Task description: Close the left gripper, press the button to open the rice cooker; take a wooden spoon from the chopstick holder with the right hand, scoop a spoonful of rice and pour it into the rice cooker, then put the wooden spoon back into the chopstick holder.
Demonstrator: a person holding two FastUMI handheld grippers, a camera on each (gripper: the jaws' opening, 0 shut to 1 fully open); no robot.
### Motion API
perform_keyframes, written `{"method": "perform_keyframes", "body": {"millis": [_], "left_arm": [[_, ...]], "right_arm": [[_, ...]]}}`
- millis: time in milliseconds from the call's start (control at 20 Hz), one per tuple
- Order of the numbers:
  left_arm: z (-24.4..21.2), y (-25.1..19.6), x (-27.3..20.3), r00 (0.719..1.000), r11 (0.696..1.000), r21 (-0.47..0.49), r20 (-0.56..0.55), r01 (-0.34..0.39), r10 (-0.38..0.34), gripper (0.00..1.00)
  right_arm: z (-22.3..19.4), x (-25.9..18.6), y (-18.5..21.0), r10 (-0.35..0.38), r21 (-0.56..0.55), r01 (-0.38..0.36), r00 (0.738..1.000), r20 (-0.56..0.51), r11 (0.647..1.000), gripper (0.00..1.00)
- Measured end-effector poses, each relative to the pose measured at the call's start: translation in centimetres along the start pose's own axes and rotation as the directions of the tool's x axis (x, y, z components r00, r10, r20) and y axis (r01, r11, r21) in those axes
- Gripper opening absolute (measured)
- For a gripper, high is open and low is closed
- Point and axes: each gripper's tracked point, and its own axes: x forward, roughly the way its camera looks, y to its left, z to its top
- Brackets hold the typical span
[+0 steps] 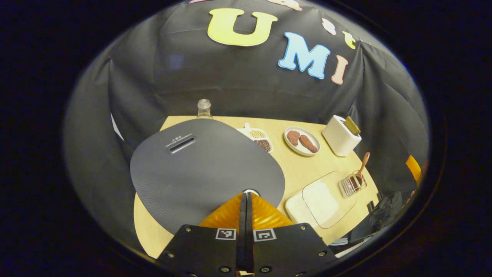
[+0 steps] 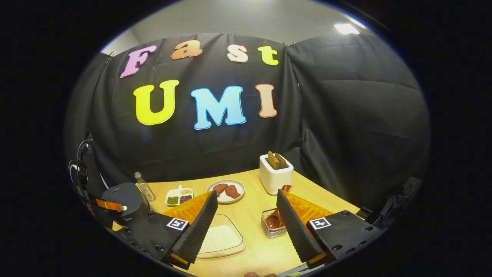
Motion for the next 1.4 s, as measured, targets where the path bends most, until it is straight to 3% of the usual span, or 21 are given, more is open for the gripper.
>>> {"method": "perform_keyframes", "body": {"millis": [300, 450, 550, 650, 750, 800, 1050, 1100, 1200, 1250, 1400], "left_arm": [[0.8, 0.0, -0.7, 1.000, 1.000, 0.008, 0.016, -0.012, 0.011, 0.02], [2.9, -0.2, -2.0, 0.996, 0.999, 0.020, 0.080, -0.049, 0.048, 0.02], [6.2, 0.2, -4.0, 0.978, 0.994, 0.023, 0.181, -0.110, 0.104, 0.02], [10.4, 1.0, -7.2, 0.935, 0.980, 0.030, 0.307, -0.196, 0.178, 0.02], [14.1, 1.0, -10.7, 0.873, 0.966, 0.017, 0.432, -0.256, 0.224, 0.01], [15.5, 0.4, -12.6, 0.842, 0.965, 0.002, 0.489, -0.263, 0.229, 0.00], [17.7, -1.9, -19.1, 0.744, 0.972, -0.033, 0.637, -0.233, 0.200, 0.00], [17.5, -2.4, -19.2, 0.737, 0.970, -0.034, 0.644, -0.240, 0.205, 0.30], [16.8, -1.6, -20.3, 0.702, 0.947, -0.074, 0.654, -0.311, 0.282, 0.90], [16.5, -1.3, -20.5, 0.691, 0.938, -0.097, 0.652, -0.334, 0.313, 0.91], [14.4, -1.8, -20.3, 0.705, 0.933, -0.156, 0.618, -0.325, 0.349, 0.92]], "right_arm": [[0.4, 0.9, -1.5, -0.003, -0.034, 0.004, 1.000, 0.017, 0.999, 0.98], [0.8, 2.1, -3.0, -0.012, -0.005, 0.012, 1.000, 0.006, 1.000, 0.98], [1.1, 3.1, -3.9, -0.018, 0.004, 0.018, 1.000, 0.000, 1.000, 0.98], [1.4, 4.3, -4.8, -0.022, 0.004, 0.022, 1.000, -0.007, 1.000, 0.98], [1.6, 5.5, -5.7, -0.023, 0.017, 0.023, 1.000, -0.014, 1.000, 0.98], [1.6, 6.2, -6.1, -0.023, 0.026, 0.024, 1.000, -0.018, 0.999, 0.98], [0.4, 9.7, -8.5, -0.038, 0.060, 0.043, 0.996, -0.082, 0.997, 0.98], [-0.2, 10.6, -9.0, -0.045, 0.070, 0.052, 0.994, -0.103, 0.996, 0.98], [-1.4, 12.4, -9.9, -0.050, 0.093, 0.064, 0.988, -0.147, 0.994, 0.98], [-1.9, 13.2, -10.2, -0.051, 0.099, 0.068, 0.985, -0.168, 0.993, 0.98], [-3.8, 15.5, -11.0, -0.044, 0.091, 0.067, 0.970, -0.238, 0.994, 0.98]]}}
